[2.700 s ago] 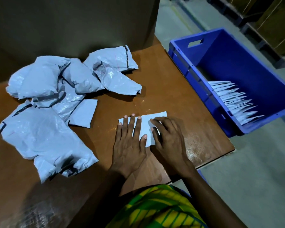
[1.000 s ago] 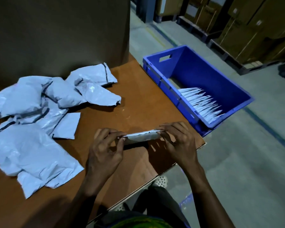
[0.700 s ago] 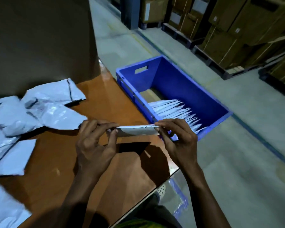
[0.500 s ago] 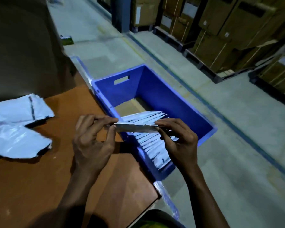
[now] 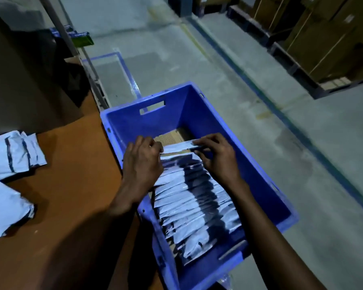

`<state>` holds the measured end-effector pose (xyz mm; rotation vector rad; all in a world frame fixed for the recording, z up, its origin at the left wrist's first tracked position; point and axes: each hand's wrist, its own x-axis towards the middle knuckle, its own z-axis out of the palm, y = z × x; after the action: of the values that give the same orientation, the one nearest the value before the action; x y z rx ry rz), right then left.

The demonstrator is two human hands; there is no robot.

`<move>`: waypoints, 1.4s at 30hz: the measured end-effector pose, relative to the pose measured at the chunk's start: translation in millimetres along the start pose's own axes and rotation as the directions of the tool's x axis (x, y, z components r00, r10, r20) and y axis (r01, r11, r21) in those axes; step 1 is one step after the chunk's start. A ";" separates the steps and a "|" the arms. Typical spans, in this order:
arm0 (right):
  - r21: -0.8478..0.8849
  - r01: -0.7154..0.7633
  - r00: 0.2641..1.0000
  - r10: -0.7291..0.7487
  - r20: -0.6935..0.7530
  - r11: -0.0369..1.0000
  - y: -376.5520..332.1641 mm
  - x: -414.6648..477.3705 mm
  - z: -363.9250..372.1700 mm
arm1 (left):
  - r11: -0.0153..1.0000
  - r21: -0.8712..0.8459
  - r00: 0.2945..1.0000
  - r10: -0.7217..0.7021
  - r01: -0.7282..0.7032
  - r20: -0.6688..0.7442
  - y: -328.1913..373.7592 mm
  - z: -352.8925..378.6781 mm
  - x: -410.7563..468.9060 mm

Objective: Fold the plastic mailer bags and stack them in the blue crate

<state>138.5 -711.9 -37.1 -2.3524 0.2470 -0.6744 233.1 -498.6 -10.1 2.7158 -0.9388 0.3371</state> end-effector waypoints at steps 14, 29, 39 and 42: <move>-0.177 -0.108 0.882 0.176 0.437 0.978 77.2 17.5 85.5 | 0.961 0.075 0.540 -0.214 0.268 0.814 -21.7 94.6 59.9; -0.240 -0.087 0.658 0.236 0.715 0.967 58.3 37.6 56.8 | 0.942 0.060 0.346 -0.180 0.330 0.921 -12.1 65.9 52.3; -0.249 -0.003 0.715 0.177 0.677 0.968 41.5 29.9 52.6 | 0.937 -0.035 0.431 -0.127 0.349 0.893 0.2 63.9 36.8; -0.283 0.025 0.699 0.186 0.690 0.959 37.4 28.2 54.4 | 0.931 -0.058 0.435 -0.113 0.360 0.893 4.4 64.0 33.3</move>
<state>191.3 -719.7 -85.1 -2.6493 0.0896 0.3834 264.5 -540.4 -59.9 2.6231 -0.6509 -1.3155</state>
